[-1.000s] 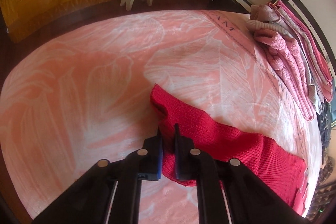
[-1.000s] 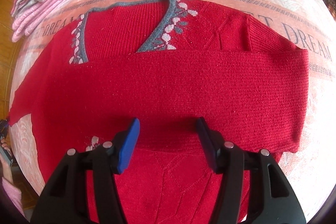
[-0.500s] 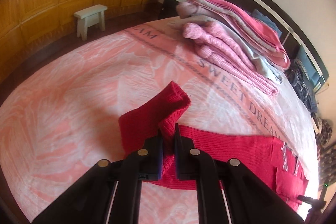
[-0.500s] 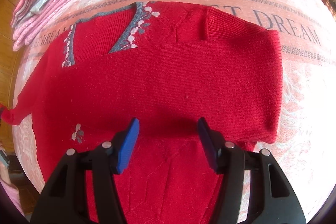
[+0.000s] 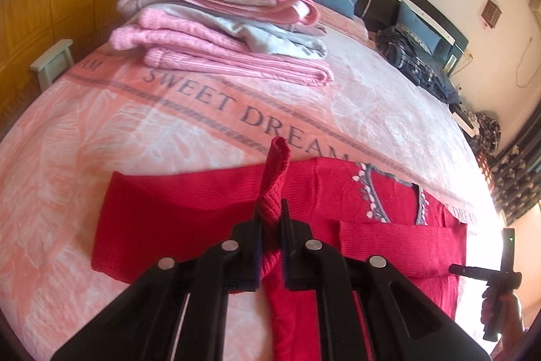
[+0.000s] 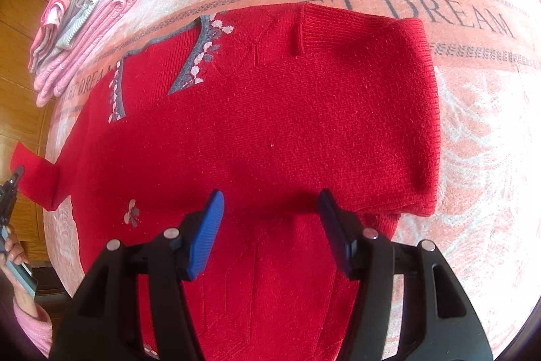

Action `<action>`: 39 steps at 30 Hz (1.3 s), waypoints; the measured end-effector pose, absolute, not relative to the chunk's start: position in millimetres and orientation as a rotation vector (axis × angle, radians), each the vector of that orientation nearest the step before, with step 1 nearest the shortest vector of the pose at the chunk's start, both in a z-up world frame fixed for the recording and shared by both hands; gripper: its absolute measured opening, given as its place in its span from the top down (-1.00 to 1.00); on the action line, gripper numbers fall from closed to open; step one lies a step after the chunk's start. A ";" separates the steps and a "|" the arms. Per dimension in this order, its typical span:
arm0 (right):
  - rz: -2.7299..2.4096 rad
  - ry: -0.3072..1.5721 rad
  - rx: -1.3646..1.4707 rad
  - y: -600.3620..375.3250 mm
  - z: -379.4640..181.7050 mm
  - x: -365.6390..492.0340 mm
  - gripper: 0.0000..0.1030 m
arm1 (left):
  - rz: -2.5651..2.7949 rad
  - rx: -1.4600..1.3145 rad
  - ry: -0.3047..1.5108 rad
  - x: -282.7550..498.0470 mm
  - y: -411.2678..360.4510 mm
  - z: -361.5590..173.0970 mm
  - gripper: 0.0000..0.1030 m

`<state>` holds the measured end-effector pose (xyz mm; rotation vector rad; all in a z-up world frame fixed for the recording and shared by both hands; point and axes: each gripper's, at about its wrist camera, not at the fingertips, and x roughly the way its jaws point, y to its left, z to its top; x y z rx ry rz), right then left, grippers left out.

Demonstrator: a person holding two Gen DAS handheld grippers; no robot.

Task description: Fold small clothes

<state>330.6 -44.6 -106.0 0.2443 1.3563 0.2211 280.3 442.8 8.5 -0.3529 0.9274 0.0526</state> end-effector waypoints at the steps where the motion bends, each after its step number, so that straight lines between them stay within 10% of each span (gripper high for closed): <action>1: 0.226 1.354 0.255 -45.7 -106.2 330.9 -0.13 | 0.038 -0.348 0.932 284.3 428.9 8.1 0.84; 20: 0.244 1.298 0.357 -88.7 -114.2 321.3 -0.13 | -0.204 -0.289 1.056 325.9 203.3 -26.6 0.83; 32: 0.233 1.293 0.307 -80.1 -109.9 318.9 -0.14 | -0.184 -0.227 1.116 321.5 216.6 -27.1 -0.19; 39: 0.370 1.297 0.278 -24.9 -93.8 324.7 -0.16 | 0.027 -0.061 1.085 313.9 309.9 -20.3 -0.23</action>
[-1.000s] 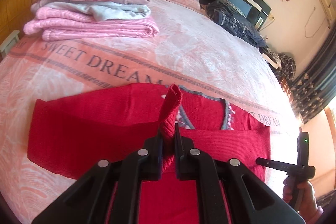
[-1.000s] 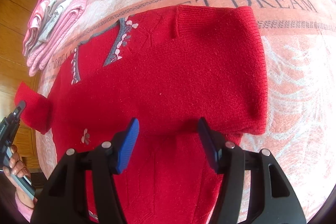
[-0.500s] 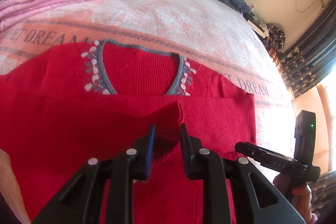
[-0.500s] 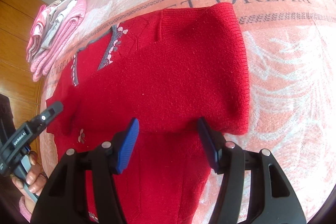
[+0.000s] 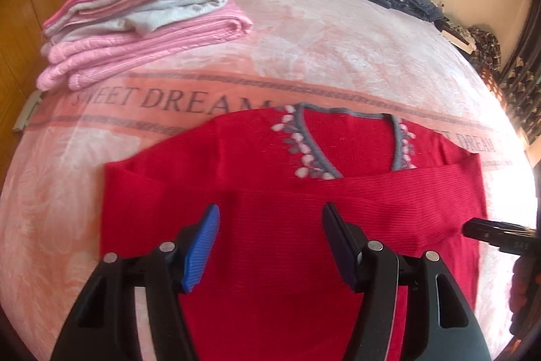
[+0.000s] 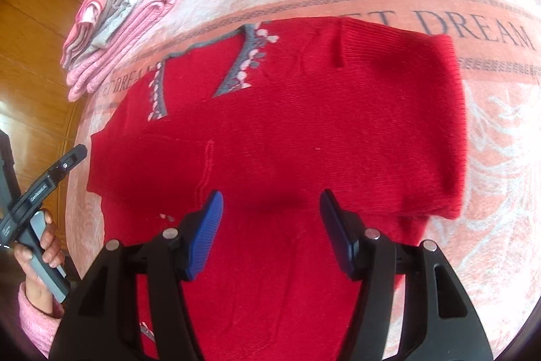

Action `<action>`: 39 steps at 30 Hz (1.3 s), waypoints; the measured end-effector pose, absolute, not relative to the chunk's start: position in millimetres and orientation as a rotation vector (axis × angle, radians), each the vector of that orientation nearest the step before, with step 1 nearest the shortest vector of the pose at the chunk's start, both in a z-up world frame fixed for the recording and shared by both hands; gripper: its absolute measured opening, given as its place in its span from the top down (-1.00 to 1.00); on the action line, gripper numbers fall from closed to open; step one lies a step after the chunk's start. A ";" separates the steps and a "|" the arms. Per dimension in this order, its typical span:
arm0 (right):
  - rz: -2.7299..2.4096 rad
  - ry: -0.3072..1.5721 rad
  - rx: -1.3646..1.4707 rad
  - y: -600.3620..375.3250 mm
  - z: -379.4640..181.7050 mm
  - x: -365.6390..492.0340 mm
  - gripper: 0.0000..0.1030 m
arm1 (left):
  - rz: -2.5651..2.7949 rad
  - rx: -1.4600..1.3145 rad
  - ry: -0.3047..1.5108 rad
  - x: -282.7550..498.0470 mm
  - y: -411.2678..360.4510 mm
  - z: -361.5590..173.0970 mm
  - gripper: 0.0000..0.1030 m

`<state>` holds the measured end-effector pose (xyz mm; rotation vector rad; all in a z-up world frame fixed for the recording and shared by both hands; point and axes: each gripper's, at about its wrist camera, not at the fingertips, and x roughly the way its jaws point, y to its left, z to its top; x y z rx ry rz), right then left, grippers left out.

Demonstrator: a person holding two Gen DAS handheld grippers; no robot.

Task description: Fold small clothes

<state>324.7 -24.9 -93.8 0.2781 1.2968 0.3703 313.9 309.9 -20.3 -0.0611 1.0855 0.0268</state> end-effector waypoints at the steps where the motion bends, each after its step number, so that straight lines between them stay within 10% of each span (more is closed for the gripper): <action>1: 0.390 1.304 0.274 -15.1 -94.0 325.8 -0.16 | 0.060 -0.064 1.092 311.9 326.2 -24.5 -0.23; 16: 0.390 1.382 0.224 63.7 -118.0 347.6 0.05 | 0.199 -0.053 1.234 298.0 409.3 -96.6 -0.26; 22: 0.445 1.362 0.206 76.8 -114.7 346.1 0.88 | 0.217 -0.105 1.195 297.5 414.4 -83.2 -0.26; 39: 0.378 1.190 0.339 -26.0 -52.6 359.3 0.91 | 0.226 -0.028 1.106 308.1 373.2 -60.4 -0.35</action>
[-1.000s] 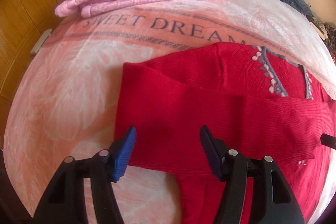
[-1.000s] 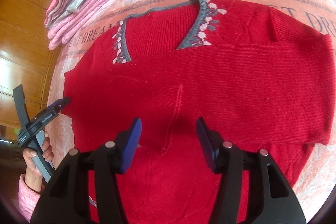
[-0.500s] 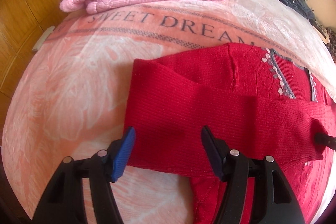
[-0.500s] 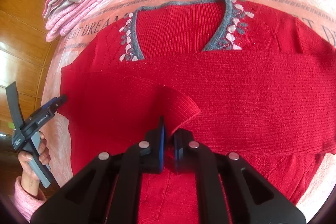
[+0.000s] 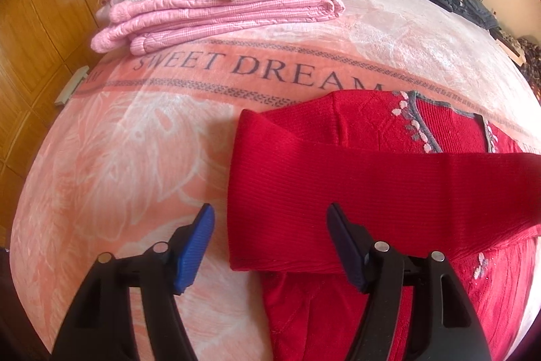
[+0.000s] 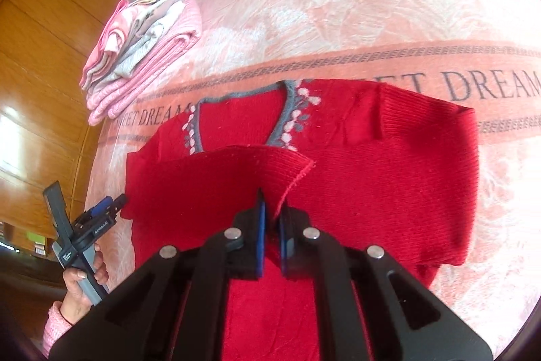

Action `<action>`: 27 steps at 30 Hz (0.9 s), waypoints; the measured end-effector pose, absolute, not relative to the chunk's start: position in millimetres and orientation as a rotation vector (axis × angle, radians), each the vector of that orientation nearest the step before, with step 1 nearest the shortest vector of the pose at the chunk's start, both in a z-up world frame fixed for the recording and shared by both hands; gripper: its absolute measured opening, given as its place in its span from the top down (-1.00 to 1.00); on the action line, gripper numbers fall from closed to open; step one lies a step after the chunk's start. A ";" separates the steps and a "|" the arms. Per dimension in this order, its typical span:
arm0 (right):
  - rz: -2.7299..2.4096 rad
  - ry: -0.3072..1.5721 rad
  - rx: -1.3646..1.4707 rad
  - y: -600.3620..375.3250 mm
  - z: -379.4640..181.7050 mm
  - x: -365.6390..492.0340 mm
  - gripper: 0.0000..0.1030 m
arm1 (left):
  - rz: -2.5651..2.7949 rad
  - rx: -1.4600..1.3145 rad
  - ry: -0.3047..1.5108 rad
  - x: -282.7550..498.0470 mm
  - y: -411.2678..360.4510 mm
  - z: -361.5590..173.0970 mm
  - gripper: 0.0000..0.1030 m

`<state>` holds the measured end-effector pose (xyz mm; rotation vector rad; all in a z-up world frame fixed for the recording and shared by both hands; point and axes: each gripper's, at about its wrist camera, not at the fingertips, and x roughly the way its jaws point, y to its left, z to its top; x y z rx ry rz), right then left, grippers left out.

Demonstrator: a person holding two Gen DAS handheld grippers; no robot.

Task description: Fold small clothes

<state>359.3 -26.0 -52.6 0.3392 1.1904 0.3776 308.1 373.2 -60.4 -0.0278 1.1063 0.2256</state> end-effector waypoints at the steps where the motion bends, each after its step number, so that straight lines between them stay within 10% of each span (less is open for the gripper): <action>1: 0.357 1.191 0.346 -36.3 -54.3 359.4 0.91 | 0.224 -0.016 1.114 309.0 368.5 -63.0 -0.36; 27: 0.295 1.290 0.231 -52.4 -93.7 346.8 0.52 | 0.116 0.089 1.156 307.0 311.7 -75.5 -0.54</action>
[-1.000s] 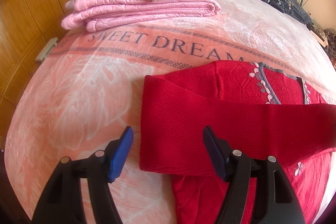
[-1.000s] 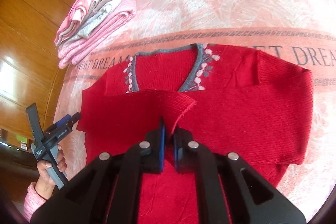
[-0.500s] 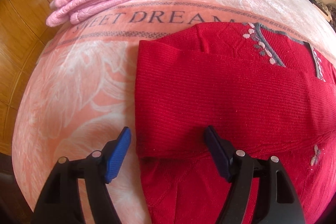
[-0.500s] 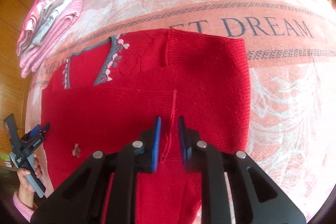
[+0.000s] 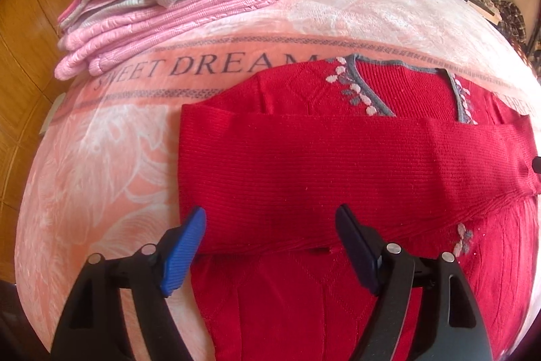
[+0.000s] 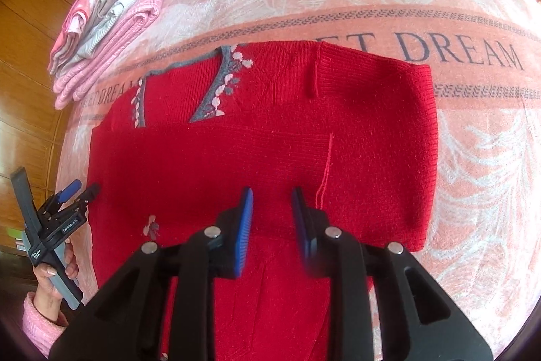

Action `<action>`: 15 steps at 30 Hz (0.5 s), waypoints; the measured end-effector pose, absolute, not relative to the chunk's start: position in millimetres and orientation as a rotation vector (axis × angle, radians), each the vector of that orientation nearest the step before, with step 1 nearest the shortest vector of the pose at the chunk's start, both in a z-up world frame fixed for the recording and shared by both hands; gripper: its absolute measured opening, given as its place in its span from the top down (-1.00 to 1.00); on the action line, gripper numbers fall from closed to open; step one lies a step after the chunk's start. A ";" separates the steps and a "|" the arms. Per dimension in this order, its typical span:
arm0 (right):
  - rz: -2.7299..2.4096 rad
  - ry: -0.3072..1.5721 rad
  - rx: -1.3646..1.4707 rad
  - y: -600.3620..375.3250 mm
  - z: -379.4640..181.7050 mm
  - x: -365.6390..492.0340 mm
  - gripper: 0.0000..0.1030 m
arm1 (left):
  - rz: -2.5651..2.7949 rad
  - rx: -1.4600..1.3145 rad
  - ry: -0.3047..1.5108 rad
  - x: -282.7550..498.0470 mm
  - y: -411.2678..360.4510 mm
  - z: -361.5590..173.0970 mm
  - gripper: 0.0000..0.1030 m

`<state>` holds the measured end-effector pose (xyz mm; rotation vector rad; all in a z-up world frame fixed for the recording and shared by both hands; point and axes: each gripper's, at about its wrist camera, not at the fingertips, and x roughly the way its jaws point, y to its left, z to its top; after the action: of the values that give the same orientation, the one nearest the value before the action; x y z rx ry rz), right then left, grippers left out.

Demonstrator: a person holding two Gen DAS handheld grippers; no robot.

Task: Fold small clothes
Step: 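Move both tools down to the ribbed hem of the sweater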

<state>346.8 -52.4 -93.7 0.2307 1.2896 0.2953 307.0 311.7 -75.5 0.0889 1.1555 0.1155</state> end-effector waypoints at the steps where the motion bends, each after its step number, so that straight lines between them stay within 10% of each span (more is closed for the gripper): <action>1: 0.286 1.300 0.220 -52.9 -97.1 345.7 0.52 | 0.117 0.096 1.163 306.1 311.3 -79.0 -0.54; 15: 0.256 1.329 0.156 -53.7 -104.7 331.6 0.49 | 0.142 0.036 1.214 298.3 328.3 -78.3 -0.61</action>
<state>331.6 -53.7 -104.7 0.1556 1.3292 0.2564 298.3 328.3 -78.3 0.0360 1.2137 0.1417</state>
